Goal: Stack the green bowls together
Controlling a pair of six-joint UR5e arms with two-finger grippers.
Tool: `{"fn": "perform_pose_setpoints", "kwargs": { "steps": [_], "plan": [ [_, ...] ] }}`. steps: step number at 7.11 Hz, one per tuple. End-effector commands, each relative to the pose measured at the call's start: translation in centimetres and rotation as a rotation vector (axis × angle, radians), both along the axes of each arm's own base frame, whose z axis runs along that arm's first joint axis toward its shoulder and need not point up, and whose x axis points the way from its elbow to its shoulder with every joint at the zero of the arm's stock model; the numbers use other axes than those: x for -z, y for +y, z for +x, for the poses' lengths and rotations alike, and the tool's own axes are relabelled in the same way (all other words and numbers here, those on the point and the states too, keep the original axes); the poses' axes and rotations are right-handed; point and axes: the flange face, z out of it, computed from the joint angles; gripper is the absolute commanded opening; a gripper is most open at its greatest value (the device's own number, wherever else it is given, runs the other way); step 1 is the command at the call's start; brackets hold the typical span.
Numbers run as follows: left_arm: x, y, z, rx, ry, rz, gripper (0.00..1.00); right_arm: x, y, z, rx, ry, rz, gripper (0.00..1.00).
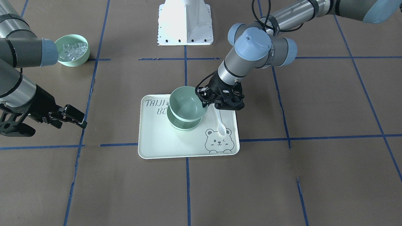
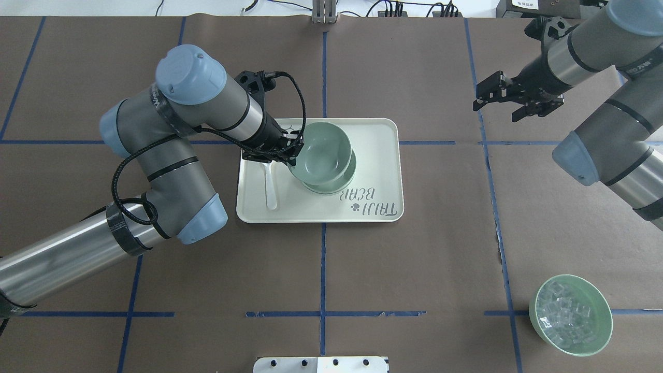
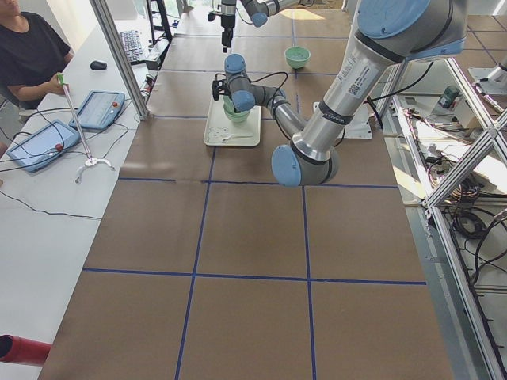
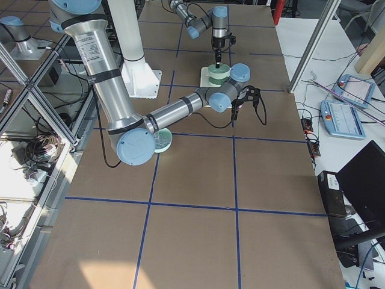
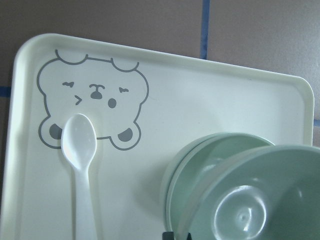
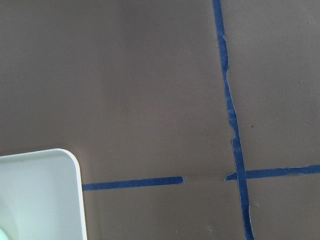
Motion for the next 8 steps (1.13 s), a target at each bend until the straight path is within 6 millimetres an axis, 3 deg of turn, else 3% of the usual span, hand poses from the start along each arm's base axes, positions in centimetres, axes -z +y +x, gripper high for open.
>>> {"fn": "perform_pose_setpoints", "kwargs": {
  "steps": [1, 8],
  "plan": [
    [1.0, 0.4, 2.0, 0.018, -0.010, 0.019, 0.00, -0.1, 0.0, 0.0, 0.001, 0.001, -0.002, 1.00],
    [-0.2, -0.3, 2.6, 0.044, -0.055, 0.009, 0.00, 0.2, 0.1, 0.1, -0.001, -0.003, 0.001, 1.00]
  ]
}}
